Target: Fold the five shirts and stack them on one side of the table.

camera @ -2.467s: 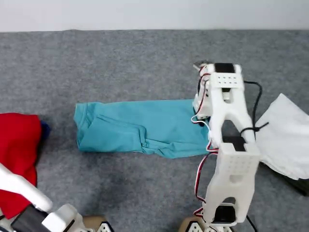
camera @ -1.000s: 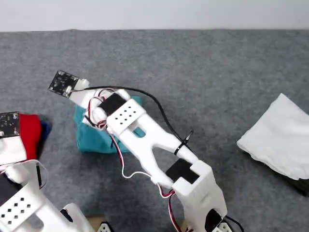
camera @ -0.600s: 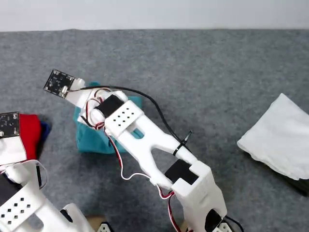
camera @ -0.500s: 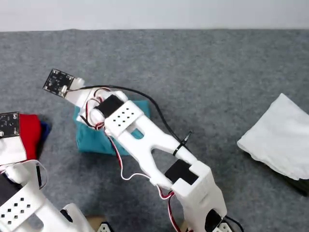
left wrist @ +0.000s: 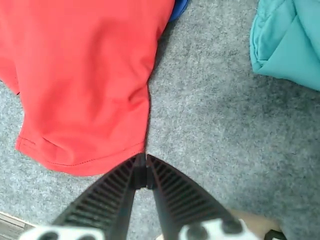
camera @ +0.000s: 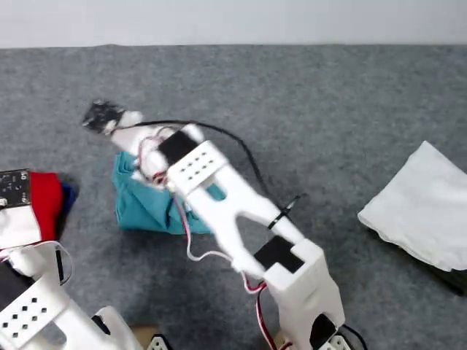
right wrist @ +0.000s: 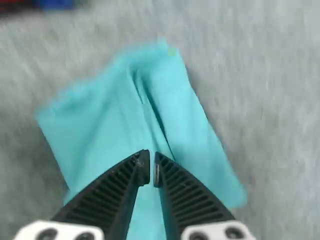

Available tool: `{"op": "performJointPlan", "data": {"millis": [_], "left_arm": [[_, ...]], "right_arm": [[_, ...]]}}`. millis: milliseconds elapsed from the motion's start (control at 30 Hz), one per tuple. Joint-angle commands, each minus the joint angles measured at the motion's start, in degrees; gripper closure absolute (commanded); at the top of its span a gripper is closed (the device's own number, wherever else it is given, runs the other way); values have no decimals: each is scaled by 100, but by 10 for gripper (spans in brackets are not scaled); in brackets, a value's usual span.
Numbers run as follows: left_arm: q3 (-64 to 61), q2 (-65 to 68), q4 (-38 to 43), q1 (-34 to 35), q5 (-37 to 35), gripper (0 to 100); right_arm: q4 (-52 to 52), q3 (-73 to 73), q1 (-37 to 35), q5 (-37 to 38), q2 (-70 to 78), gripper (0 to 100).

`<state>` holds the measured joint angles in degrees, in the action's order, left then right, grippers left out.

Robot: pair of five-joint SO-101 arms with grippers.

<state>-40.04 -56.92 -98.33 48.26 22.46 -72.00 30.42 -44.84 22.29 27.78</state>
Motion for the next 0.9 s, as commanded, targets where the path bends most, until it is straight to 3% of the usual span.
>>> {"op": "performJointPlan", "data": {"millis": [0, 233, 433, 667, 867], "left_arm": [[22, -70, 79, -44, -79, 995], [22, -70, 79, -44, -88, 995], [22, -79, 79, -35, -97, 995], [31, -79, 35, -35, -97, 995], [22, -79, 35, -35, -97, 995]], "right_arm": [[-462, 316, 400, 44, -31, 989], [-778, 352, 523, 44, 708, 988], [-224, 712, -180, 44, 1578, 988], [-277, 2347, -1182, 44, 1815, 988], [-1270, 3736, -1059, 44, 1798, 988]]}}
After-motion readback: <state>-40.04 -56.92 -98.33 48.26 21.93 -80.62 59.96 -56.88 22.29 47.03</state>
